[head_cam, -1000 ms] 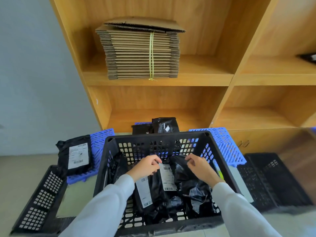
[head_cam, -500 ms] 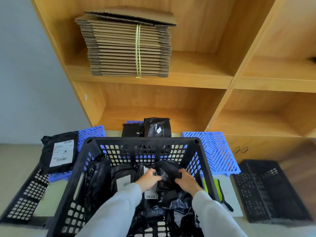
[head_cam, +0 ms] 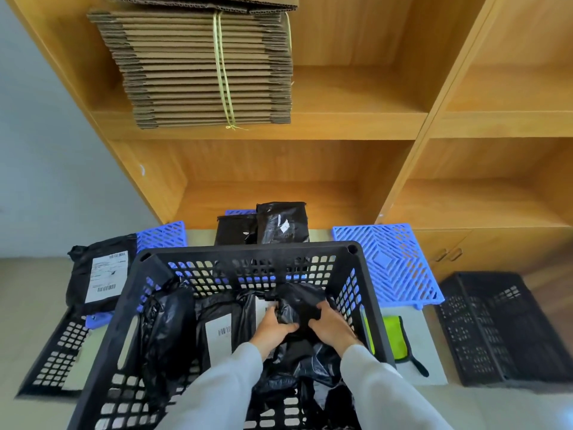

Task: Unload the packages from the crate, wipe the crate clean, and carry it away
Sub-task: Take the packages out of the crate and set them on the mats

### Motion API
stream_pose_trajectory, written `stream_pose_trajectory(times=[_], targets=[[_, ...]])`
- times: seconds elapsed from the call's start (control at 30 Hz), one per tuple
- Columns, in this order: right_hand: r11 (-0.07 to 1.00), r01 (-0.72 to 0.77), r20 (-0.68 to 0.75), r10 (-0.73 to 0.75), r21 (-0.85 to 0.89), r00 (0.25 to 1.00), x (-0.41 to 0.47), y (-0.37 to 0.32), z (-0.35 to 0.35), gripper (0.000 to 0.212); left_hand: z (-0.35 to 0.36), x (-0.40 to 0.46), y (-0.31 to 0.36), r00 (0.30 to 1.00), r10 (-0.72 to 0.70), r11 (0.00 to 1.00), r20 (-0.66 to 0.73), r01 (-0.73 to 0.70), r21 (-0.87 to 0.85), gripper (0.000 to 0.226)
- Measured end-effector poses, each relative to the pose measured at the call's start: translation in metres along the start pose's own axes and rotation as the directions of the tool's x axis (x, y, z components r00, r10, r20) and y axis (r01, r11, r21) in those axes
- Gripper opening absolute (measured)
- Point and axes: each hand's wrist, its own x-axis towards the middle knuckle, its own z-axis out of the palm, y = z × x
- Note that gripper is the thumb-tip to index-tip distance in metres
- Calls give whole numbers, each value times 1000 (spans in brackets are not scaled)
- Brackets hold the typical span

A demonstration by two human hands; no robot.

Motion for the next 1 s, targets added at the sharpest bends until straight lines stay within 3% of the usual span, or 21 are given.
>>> stream_pose_trajectory(times=[0.1, 0.3, 0.47, 0.57, 0.63, 0.73, 0.83, 0.93, 1.0], targets=[[998, 2, 50, 1, -64, 999, -10, -8, -7, 56, -9, -4, -2, 999, -44, 994, 29, 46, -100, 76], [993, 78, 163, -91, 87, 982, -38, -25, -11, 63, -30, -36, 6, 999, -21, 965, 46, 32, -259, 39], [924, 114, 210, -201, 366, 957, -77, -52, -2, 72, -53, -62, 7, 996, 93, 983, -10, -93, -159, 67], [845, 44, 232, -196, 533, 953, -89, -63, 13, 89, -61, -78, 7, 979, 190, 980, 67, -185, -76, 78], [752, 22, 206, -208, 658, 956, -96, -68, 21, 89, -66, -87, 5, 965, 225, 974, 137, -224, -18, 86], [670, 49, 129, -213, 740, 969, -104, -68, 30, 99, -75, -97, -3, 930, 293, 953, 223, -303, 10, 60], [633, 92, 100, -262, 769, 960, -106, -64, 39, 66, -89, -103, -8, 900, 364, 920, 239, -388, 62, 38], [636, 179, -27, -240, 751, 970, -110, -65, 52, 37, -105, -107, -13, 871, 410, 860, 270, -467, 204, 49], [626, 186, -96, -175, 757, 980, -109, -64, 57, 31, -114, -108, -14, 880, 433, 843, 193, -471, 258, 53]])
